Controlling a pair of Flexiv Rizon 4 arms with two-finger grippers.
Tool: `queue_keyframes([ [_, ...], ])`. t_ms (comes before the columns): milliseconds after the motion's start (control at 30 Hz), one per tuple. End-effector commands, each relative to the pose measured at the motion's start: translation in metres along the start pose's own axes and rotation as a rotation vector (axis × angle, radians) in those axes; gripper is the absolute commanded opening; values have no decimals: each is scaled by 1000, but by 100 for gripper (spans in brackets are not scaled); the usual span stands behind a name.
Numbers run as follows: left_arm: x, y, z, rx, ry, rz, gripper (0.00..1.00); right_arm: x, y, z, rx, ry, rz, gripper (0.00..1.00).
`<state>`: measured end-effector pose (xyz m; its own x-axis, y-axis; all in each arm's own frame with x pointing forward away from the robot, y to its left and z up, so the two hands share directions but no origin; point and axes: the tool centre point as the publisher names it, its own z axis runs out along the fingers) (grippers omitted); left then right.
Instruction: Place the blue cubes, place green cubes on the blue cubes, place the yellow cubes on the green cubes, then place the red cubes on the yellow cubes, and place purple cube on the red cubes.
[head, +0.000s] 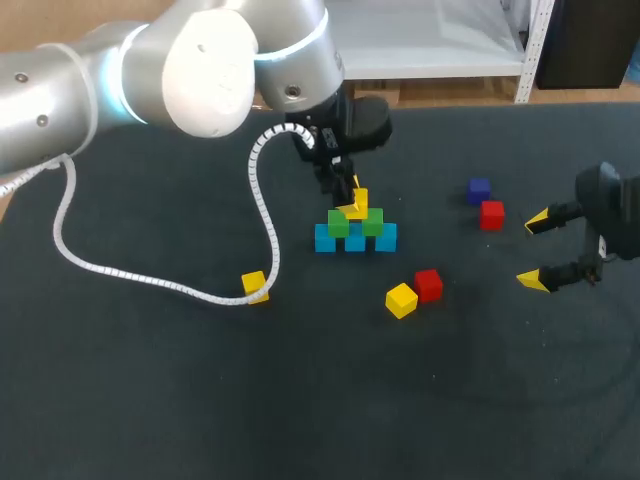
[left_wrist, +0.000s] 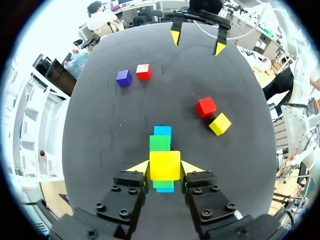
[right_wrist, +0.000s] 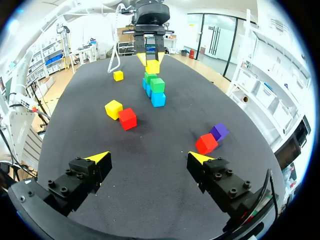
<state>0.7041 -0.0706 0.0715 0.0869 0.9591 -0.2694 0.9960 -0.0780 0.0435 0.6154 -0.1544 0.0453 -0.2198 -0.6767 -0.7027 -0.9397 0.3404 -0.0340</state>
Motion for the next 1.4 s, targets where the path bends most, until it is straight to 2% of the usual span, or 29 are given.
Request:
queue_keyframes([
  [33, -6, 2, 1, 8, 11, 4, 0, 0, 0, 1, 0, -3, -1, 100],
  [1400, 0, 5, 9, 28, 13, -22, 0, 0, 0, 1, 0, -3, -1, 100],
])
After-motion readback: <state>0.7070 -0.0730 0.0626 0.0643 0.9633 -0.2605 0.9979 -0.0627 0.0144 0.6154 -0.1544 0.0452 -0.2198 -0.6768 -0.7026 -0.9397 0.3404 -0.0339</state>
